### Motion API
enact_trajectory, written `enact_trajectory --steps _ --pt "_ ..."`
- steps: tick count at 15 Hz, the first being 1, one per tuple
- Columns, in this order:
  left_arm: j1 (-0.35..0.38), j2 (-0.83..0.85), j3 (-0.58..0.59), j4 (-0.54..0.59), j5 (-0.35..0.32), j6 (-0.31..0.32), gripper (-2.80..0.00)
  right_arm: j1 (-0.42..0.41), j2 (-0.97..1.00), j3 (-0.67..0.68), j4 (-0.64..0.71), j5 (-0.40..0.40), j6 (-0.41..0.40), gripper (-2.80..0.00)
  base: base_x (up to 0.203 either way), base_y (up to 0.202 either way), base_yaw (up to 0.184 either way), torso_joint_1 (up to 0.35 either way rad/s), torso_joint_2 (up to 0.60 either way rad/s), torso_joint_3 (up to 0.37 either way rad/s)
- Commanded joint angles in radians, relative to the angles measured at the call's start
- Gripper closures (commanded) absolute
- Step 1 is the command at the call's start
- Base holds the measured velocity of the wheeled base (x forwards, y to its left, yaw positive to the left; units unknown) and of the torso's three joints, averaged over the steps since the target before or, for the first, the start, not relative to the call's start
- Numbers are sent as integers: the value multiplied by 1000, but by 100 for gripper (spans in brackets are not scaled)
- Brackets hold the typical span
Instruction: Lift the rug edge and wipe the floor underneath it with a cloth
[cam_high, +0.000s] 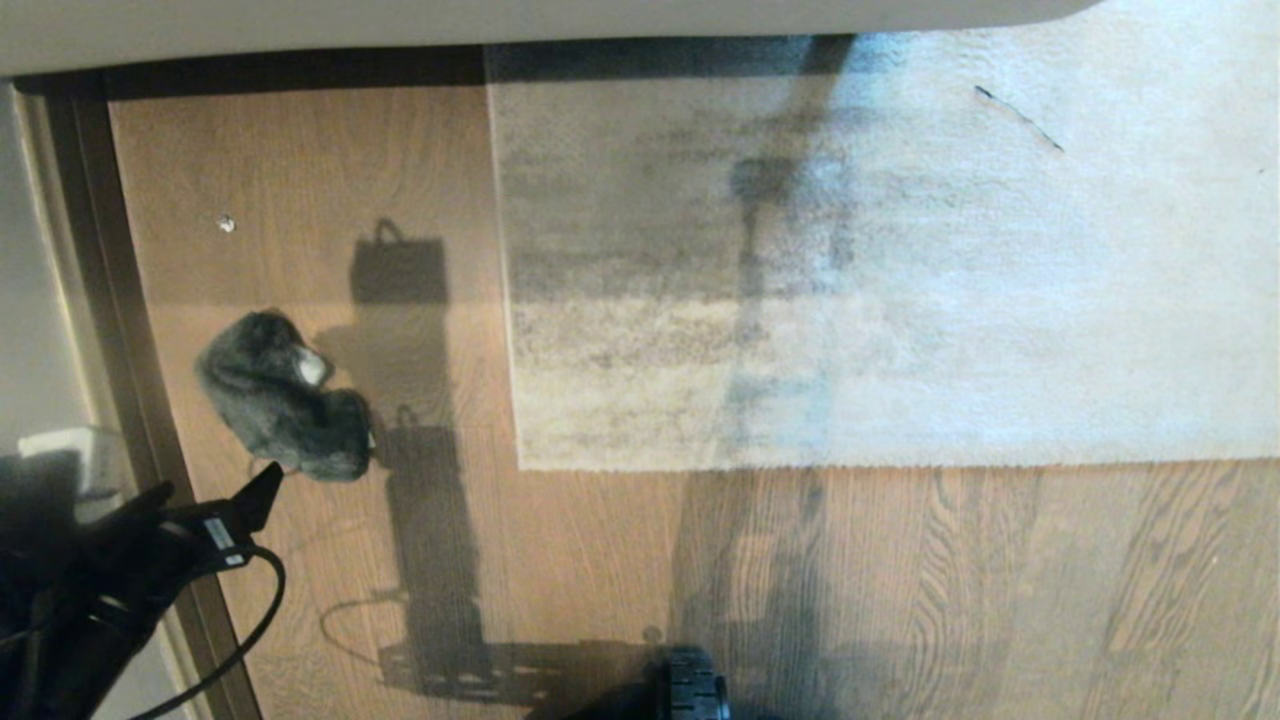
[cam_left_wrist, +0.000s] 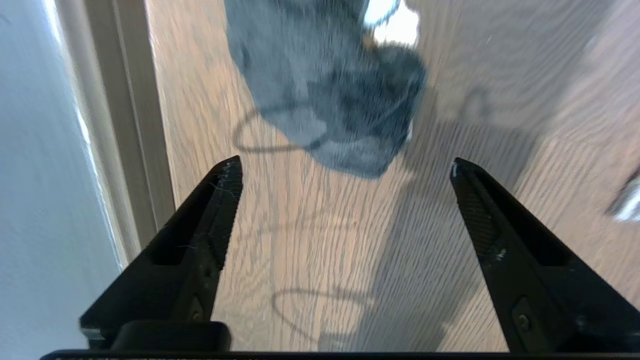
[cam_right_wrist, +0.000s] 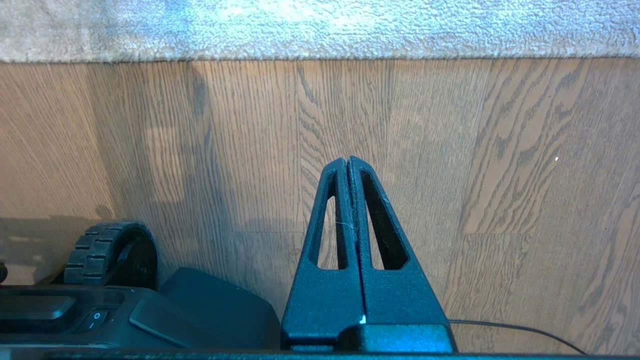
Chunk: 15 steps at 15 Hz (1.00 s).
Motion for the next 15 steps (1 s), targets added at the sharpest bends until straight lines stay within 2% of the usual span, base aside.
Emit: enact_trajectory --steps 1,3,6,14,15 --pt "1 -73 6 -5 2 -1 -280 0 1 0 0 0 1 0 0 0 0 0 0 0" --pt "1 -128 6 22 3 -1 -280 0 1 0 0 0 1 0 0 0 0 0 0 0" --pt "1 -253 6 129 3 -1 -280 0 1 0 0 2 1 0 0 0 0 0 0 0" --pt "-1 -646 3 575 -9 0 -280 0 1 0 0 0 -1 0 0 0 0 0 0 0" --pt "-1 -679 1 613 -10 0 -92 0 1 0 0 0 -1 0 0 0 0 0 0 0"
